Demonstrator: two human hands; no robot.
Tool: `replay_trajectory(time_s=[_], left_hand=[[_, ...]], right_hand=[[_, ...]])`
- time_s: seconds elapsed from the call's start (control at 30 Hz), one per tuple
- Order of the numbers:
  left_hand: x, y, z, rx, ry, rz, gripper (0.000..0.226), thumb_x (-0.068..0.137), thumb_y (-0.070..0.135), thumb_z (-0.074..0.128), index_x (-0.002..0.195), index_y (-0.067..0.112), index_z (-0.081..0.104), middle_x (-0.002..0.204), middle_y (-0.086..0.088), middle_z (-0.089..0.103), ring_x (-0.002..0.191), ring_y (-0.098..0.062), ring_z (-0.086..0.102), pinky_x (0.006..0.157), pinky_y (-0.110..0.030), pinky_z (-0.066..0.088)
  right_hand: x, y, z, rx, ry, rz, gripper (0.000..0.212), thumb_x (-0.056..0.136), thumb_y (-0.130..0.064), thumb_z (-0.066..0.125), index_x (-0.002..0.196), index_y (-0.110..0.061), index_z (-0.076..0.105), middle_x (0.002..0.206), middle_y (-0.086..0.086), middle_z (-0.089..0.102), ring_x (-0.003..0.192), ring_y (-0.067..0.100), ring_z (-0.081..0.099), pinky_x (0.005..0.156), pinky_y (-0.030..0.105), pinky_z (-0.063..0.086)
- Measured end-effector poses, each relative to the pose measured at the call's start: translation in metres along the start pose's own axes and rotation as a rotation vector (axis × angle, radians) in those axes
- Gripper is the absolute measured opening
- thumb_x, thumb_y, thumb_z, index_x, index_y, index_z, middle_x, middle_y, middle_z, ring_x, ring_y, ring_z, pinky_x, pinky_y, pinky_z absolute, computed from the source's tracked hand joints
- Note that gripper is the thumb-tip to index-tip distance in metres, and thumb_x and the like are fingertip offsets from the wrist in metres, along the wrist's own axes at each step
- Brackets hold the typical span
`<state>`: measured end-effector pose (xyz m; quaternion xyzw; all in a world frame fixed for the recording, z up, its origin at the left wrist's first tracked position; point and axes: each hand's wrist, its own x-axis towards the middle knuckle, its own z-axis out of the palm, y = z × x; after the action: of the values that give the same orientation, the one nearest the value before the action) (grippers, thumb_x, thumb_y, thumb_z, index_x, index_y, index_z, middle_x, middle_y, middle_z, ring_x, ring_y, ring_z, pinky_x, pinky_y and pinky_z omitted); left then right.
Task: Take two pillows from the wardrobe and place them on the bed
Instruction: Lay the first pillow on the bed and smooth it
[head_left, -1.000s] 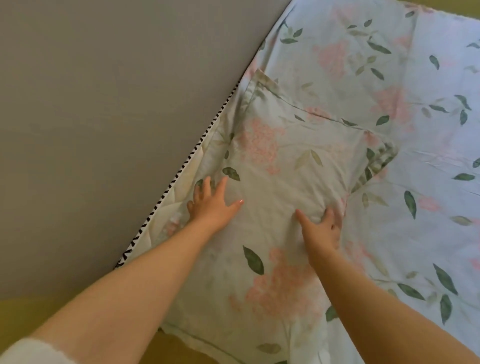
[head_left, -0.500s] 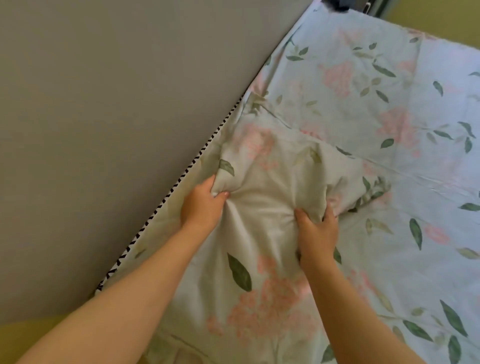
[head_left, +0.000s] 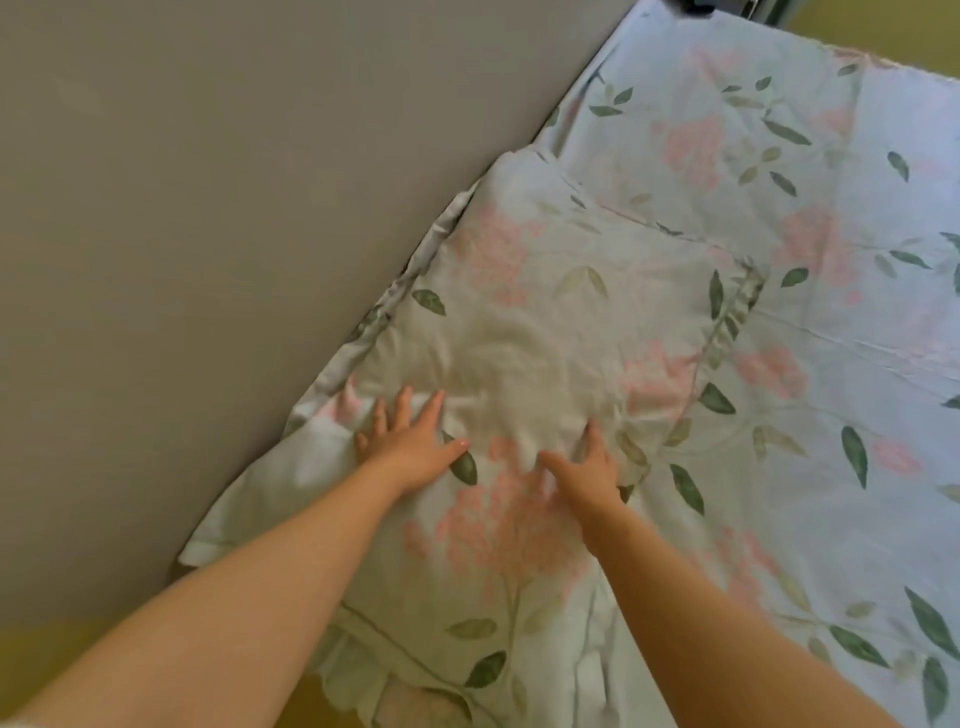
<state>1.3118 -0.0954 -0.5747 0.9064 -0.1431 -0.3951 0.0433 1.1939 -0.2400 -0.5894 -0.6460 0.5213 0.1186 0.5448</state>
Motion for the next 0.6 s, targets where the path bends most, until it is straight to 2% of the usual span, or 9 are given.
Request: replay_trajectory(time_s=[0.1,0.33,0.6], left_hand=[[-0.005,-0.001,0.008,0.006,0.062,0.0,0.071,0.089,0.061,0.035,0.146,0.042,-0.003,0.159,0.005,-0.015,0.146,-0.029,-0.013,0.116,-0.052,0.004],[-0.052,0.006,0.011,-0.074,0.085,0.027,0.068,0.091,0.054,0.04,0.147,0.037,0.004,0.16,0.002,-0.006,0.147,-0.024,-0.006,0.117,-0.05,0.009],[-0.135,0.045,0.026,-0.358,0.201,-0.003,0.062,0.093,0.043,0.041,0.147,0.031,0.012,0.158,0.001,0.012,0.146,-0.021,0.01,0.115,-0.047,0.022]], right_hand=[[-0.006,0.007,0.006,0.037,-0.033,0.017,0.083,0.083,-0.027,0.06,0.147,-0.035,0.008,0.156,0.006,0.01,0.137,0.038,0.025,0.105,0.051,0.038],[-0.043,-0.005,0.002,0.065,-0.017,-0.019,0.073,0.089,-0.031,0.054,0.147,-0.033,0.01,0.158,0.005,0.007,0.141,0.036,0.021,0.11,0.052,0.032],[-0.103,-0.001,-0.043,0.147,-0.068,-0.115,0.07,0.09,-0.024,0.053,0.148,-0.028,0.013,0.158,0.003,0.011,0.142,0.03,0.021,0.11,0.049,0.029]])
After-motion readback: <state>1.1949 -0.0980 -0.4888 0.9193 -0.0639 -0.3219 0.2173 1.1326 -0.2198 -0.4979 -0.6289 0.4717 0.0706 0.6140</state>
